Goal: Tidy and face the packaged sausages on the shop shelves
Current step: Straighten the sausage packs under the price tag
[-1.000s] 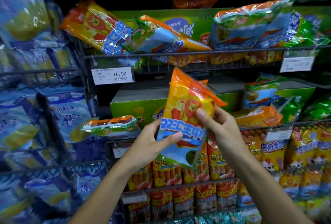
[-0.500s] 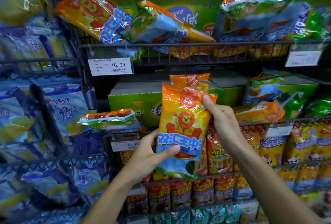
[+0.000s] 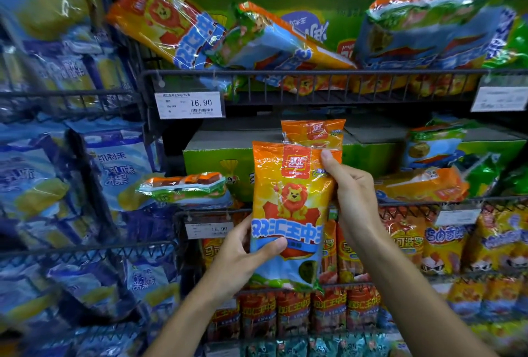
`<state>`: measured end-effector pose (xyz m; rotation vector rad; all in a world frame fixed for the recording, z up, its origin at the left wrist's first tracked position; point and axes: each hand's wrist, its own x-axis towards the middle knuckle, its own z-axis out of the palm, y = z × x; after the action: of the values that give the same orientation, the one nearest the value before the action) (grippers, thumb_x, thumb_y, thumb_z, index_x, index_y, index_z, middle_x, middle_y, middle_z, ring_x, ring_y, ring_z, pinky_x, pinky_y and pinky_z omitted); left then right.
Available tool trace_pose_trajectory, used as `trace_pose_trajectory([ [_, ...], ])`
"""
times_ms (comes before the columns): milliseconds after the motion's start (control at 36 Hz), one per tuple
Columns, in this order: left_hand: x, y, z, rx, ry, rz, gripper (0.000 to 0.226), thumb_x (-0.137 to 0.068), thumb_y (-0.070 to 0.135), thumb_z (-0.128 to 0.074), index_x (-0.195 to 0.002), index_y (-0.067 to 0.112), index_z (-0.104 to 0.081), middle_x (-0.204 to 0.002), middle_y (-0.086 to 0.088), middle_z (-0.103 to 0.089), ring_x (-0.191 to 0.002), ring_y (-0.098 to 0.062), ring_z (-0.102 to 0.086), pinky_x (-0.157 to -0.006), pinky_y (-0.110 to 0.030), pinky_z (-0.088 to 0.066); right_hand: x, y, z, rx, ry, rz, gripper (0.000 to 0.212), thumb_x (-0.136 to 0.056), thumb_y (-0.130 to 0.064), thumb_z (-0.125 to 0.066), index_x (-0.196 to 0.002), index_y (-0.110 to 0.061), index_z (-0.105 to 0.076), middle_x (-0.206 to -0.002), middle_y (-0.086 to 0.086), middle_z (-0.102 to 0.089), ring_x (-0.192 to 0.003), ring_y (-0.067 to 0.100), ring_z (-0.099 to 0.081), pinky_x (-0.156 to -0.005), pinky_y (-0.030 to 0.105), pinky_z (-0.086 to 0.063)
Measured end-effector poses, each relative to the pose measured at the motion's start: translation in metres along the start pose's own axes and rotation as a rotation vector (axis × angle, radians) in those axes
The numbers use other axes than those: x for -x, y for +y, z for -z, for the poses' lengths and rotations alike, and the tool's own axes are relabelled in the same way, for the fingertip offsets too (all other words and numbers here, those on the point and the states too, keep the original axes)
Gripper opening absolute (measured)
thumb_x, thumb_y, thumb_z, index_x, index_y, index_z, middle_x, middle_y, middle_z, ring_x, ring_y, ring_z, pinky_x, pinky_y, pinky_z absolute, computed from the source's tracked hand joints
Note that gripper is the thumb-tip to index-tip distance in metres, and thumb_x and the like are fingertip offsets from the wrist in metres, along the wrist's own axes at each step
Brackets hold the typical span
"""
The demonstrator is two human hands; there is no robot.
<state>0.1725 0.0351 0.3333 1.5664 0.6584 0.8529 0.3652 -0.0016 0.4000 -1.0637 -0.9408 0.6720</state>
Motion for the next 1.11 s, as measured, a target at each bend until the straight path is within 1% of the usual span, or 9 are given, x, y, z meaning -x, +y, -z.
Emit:
trace_pose_trajectory([
  [139, -0.001, -0.003, -0.001, 0.018, 0.052, -0.033, 0.048, -0.086, 0.029, -0.071, -0.132, 0.03, -0.058, -0.12, 0.021, -0.072, -0.115, -0.005, -0.068, -0.093, -0.022, -0.056, 0.0, -0.006, 0.008, -0.04, -0.081, -0.003, 0.026, -0.094, -0.036, -0.065, -0.103, -0.015, -0.076, -0.1, 0.002, -0.079, -0.093, 0.012, -0.075, -0.076, 0.026, -0.057],
  [222, -0.008, 0.003, -0.003, 0.075, 0.127, -0.077, 0.04, -0.084, 0.028, -0.071, -0.123, 0.023, -0.064, -0.115, 0.013, -0.076, -0.109, -0.009, -0.071, -0.092, -0.026, -0.058, 0.007, 0.006, 0.019, 0.135, -0.234, -0.023, 0.037, -0.085, -0.052, -0.072, -0.119, -0.041, -0.064, -0.119, -0.014, -0.074, -0.112, 0.004, -0.069, -0.092, 0.028, -0.054],
  [278, -0.014, 0.01, -0.002, 0.072, 0.193, -0.129, 0.04, -0.083, 0.03, -0.073, -0.12, 0.019, -0.065, -0.113, 0.009, -0.077, -0.107, -0.011, -0.072, -0.094, -0.029, -0.058, 0.014, 0.01, 0.023, 0.244, -0.366, -0.011, 0.041, -0.082, -0.047, -0.072, -0.12, -0.05, -0.055, -0.112, -0.029, -0.071, -0.109, -0.012, -0.064, -0.085, 0.014, -0.053],
  [361, -0.024, 0.022, 0.001, 0.002, 0.23, -0.203, 0.04, -0.081, 0.033, -0.074, -0.119, 0.025, -0.064, -0.109, 0.019, -0.075, -0.104, -0.003, -0.071, -0.084, -0.019, -0.057, 0.016, 0.012, 0.023, 0.354, -0.489, 0.07, 0.042, -0.086, -0.027, -0.074, -0.126, -0.032, -0.062, -0.12, -0.023, -0.072, -0.116, -0.005, -0.064, -0.093, 0.014, -0.052],
  [444, -0.035, 0.035, 0.001, -0.091, 0.203, -0.265, 0.044, -0.083, 0.033, -0.075, -0.124, 0.025, -0.062, -0.114, 0.018, -0.074, -0.109, -0.004, -0.07, -0.086, -0.019, -0.056, 0.008, 0.011, 0.023, 0.392, -0.381, 0.228, 0.029, -0.086, -0.02, -0.078, -0.114, -0.015, -0.07, -0.114, -0.011, -0.076, -0.11, 0.009, -0.071, -0.094, 0.027, -0.057],
  [667, -0.052, 0.045, -0.012, -0.201, 0.323, -0.5, 0.048, -0.097, 0.023, -0.071, -0.141, 0.022, -0.052, -0.13, 0.01, -0.067, -0.124, -0.009, -0.063, -0.104, -0.04, -0.053, -0.027, 0.025, 0.024, 0.405, -0.152, 0.328, 0.045, -0.081, -0.03, -0.086, -0.106, -0.024, -0.049, -0.085, -0.025, -0.054, -0.091, 0.006, -0.059, -0.092, 0.036, -0.057],
  [750, -0.056, 0.038, -0.015, -0.226, 0.409, -0.527, 0.052, -0.101, 0.025, -0.066, -0.149, 0.019, -0.045, -0.138, 0.004, -0.063, -0.13, -0.011, -0.059, -0.108, -0.045, -0.05, -0.03, 0.031, 0.011, 0.386, -0.17, 0.312, 0.038, -0.083, -0.023, -0.086, -0.096, -0.034, -0.052, -0.082, -0.029, -0.057, -0.088, -0.002, -0.057, -0.09, 0.029, -0.051],
  [889, -0.062, 0.031, -0.014, -0.229, 0.514, -0.501, 0.059, -0.104, 0.021, -0.061, -0.156, 0.017, -0.035, -0.149, 0.002, -0.053, -0.136, -0.007, -0.05, -0.113, -0.035, -0.044, -0.033, 0.04, -0.007, 0.281, -0.194, 0.259, 0.056, -0.083, -0.006, -0.081, -0.126, -0.023, -0.049, -0.11, -0.029, -0.056, -0.096, -0.027, -0.057, -0.086, 0.003, -0.046],
  [1111, -0.074, 0.013, -0.014, -0.281, 0.593, -0.544, 0.062, -0.107, 0.022, -0.056, -0.16, 0.022, -0.024, -0.155, 0.0, -0.044, -0.142, -0.014, -0.045, -0.114, -0.049, -0.043, -0.025, 0.056, -0.015, 0.316, -0.148, 0.278, 0.06, -0.09, -0.016, -0.078, -0.143, -0.015, -0.05, -0.123, -0.023, -0.06, -0.109, -0.02, -0.058, -0.092, 0.003, -0.046],
])
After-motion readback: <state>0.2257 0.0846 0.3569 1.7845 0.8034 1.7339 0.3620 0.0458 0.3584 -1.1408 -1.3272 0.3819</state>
